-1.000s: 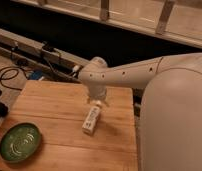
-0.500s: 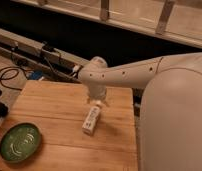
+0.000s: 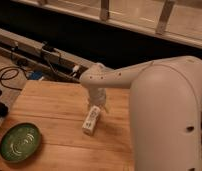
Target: Place the bottle in the ceramic bowl
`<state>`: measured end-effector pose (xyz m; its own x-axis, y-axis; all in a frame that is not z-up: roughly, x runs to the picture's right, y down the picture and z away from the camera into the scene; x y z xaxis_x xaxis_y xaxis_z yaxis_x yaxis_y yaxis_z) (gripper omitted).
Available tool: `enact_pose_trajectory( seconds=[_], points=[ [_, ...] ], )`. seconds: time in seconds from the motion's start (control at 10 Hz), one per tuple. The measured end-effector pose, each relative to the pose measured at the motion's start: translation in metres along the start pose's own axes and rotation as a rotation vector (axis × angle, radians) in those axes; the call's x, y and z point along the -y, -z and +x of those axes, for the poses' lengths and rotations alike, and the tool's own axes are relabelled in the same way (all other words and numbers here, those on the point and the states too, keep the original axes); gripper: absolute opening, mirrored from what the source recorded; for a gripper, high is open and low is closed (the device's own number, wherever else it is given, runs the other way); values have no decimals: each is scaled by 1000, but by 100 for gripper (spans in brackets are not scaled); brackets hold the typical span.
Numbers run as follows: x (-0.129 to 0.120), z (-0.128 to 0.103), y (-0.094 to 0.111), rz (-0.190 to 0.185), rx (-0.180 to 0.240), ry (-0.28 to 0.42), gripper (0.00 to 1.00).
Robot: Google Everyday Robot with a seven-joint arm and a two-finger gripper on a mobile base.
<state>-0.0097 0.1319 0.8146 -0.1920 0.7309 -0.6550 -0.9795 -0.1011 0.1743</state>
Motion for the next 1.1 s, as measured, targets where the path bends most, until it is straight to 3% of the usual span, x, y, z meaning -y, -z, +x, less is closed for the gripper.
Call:
enact_pose_trajectory(
  seconds=[0.3,1.1],
  points=[
    [-7,10,-27,9,-59,19,65],
    [-16,26,-51,19,-141,50,61]
  ],
)
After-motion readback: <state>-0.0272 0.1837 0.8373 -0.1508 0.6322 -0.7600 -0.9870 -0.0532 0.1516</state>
